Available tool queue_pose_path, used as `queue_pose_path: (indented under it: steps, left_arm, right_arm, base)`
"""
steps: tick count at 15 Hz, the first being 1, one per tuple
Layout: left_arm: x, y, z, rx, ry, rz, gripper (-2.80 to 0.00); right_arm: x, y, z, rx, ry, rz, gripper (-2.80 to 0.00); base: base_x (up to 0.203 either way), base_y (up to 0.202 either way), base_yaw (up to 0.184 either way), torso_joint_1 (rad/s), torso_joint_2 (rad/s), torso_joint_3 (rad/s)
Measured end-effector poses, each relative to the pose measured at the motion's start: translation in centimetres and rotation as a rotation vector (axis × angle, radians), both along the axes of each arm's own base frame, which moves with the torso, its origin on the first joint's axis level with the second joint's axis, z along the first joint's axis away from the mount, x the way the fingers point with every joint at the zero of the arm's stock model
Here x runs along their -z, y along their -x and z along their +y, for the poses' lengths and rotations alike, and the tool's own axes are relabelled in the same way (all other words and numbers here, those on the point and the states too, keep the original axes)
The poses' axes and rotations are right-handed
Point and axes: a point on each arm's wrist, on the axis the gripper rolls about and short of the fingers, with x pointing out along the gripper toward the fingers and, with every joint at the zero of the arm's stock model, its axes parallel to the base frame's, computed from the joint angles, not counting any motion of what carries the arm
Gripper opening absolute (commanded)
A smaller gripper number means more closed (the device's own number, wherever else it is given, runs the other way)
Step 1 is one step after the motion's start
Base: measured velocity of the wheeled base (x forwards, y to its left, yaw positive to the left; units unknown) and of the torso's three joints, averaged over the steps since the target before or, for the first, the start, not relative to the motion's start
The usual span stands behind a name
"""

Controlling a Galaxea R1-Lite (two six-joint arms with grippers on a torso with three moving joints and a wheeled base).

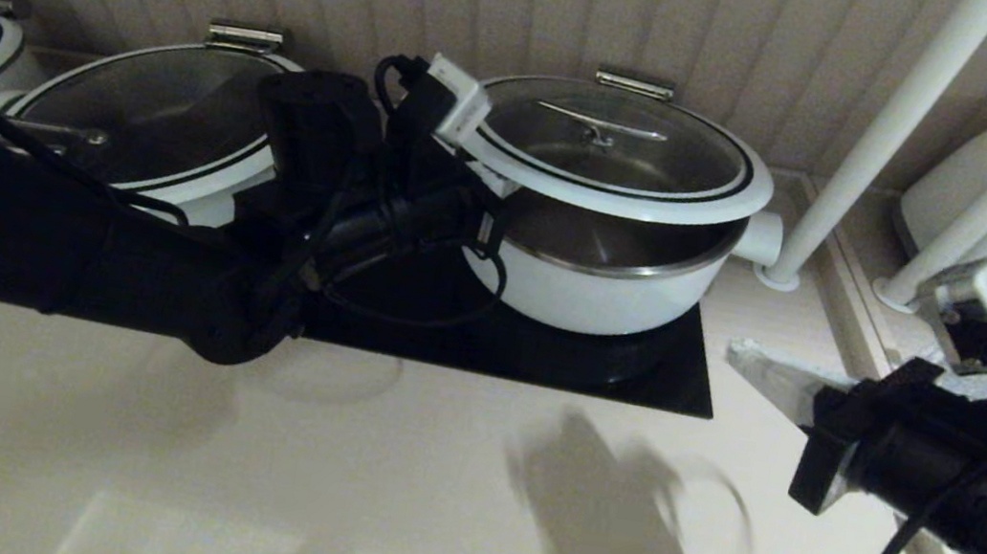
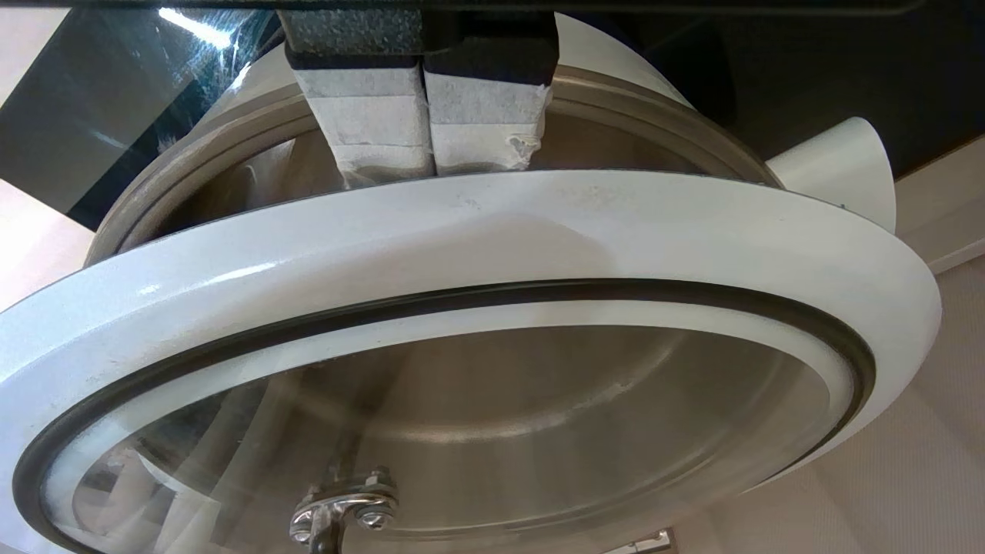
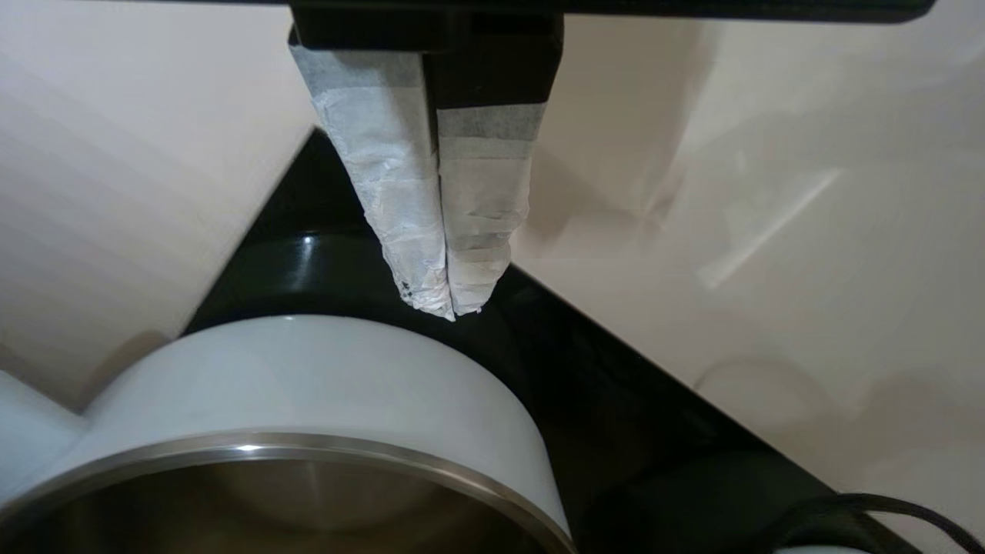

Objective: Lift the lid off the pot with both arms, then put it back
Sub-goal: Open the pot lid completely

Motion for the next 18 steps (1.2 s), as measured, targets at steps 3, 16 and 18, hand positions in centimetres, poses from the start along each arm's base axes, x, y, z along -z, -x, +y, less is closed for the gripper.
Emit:
queue_pose_path:
  steps: [3,16,18]
  left_arm:
    - [0.0,0.0,0.0,-0.001,0.0,0.001,-2.8]
    - [-0.3,0.1,0.1,0.0,0.001,-0.005,-2.8]
    - [-0.3,0.2,0.1,-0.001,0.002,-0.006,-2.8]
  right_arm:
    - [-0.3,-1.4,1.0,0.001,0.003,0.002,-2.8]
    - [-0.4,-7.4,2.0,0.1,0.007,0.008,-2.8]
    - [-0.7,-8.3,1.9,0.121,0.002,0.0,-2.8]
  base:
    - [0.0,0.0,0.0,0.0,0.0,0.0]
    - [0.0,0.0,0.0,0.0,0.0,0.0]
    - [0.0,0.0,0.0,0.0,0.0,0.0]
